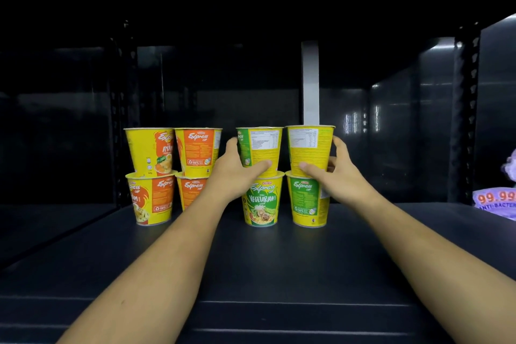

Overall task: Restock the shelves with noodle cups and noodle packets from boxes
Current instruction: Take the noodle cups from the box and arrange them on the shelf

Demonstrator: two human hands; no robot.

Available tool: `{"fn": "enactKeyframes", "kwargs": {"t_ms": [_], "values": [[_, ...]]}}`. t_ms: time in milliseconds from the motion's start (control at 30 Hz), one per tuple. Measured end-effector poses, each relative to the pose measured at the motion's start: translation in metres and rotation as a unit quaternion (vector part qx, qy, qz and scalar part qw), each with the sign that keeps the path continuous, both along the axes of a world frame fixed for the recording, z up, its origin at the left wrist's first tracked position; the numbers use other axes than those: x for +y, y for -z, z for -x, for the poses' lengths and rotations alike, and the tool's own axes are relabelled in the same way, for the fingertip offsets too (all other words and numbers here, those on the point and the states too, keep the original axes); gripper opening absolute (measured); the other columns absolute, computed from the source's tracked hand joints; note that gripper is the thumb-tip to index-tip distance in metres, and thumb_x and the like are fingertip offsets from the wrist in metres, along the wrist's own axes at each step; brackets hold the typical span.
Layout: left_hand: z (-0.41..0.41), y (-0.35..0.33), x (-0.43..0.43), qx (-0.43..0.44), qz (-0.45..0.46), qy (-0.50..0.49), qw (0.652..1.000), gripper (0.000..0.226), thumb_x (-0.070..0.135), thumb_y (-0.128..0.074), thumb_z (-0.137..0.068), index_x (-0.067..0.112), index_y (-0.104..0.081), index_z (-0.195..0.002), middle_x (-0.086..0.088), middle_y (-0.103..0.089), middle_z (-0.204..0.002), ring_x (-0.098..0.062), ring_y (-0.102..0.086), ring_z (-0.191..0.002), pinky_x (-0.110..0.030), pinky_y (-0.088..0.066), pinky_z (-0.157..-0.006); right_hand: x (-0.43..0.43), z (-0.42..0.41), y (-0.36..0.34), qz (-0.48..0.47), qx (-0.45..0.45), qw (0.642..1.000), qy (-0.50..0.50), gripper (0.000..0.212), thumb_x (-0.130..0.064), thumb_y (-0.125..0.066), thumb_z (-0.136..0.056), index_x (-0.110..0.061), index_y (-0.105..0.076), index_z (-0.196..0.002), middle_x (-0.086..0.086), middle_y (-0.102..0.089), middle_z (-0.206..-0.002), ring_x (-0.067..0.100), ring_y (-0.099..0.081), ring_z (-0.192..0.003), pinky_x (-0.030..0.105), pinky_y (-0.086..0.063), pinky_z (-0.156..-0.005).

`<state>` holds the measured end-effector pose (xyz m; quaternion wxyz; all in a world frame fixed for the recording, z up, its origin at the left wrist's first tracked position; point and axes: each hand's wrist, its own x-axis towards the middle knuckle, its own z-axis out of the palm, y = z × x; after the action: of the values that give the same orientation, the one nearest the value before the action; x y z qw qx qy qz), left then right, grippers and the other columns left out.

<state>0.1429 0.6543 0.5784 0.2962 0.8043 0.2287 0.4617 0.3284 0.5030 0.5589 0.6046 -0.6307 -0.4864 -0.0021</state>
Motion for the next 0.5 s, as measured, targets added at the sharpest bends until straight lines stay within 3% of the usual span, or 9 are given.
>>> {"fn": "enactKeyframes", "kwargs": {"t_ms": [300,400,500], "values": [[-0.0006,0.0019,-0.0023,-0.001,0.012,-0.002,1.000,0.082,0.044,-0.080,-0.087,0.023,-0.032,-0.151,0.015,-0.061,-0.106,-0.012,-0.064,-0.099,-0.028,-0.049,-0.081,0.0005,-0.0030,0.0016,0.007,-0.004,1.000,-0.013,0.089,-0.044,-0.078,-0.087,-0.044,-0.018,-0.154,-0.012,-0.067,-0.127,0.008,-0.068,-0.109,0.040,-0.061,-0.083],[0.0012,0.0019,-0.0020,0.019,0.019,0.005,1.000,0.078,0.050,-0.081,-0.084,0.026,-0.037,-0.144,0.021,-0.059,-0.102,-0.002,-0.060,-0.093,-0.025,-0.047,-0.075,0.0005,-0.0030,0.0013,0.011,-0.001,1.000,-0.020,0.093,-0.044,-0.081,-0.084,-0.045,-0.019,-0.152,-0.015,-0.066,-0.124,0.008,-0.069,-0.106,0.036,-0.060,-0.075],[0.0047,0.0037,-0.0009,0.063,0.039,0.032,0.997,0.081,0.056,-0.086,-0.074,0.033,-0.037,-0.134,0.025,-0.059,-0.103,0.001,-0.059,-0.094,-0.029,-0.049,-0.082,-0.0010,-0.0032,0.0024,0.025,0.006,0.999,-0.040,0.104,-0.036,-0.090,-0.075,-0.049,-0.019,-0.149,-0.015,-0.066,-0.119,0.009,-0.070,-0.103,0.033,-0.060,-0.069]]}}
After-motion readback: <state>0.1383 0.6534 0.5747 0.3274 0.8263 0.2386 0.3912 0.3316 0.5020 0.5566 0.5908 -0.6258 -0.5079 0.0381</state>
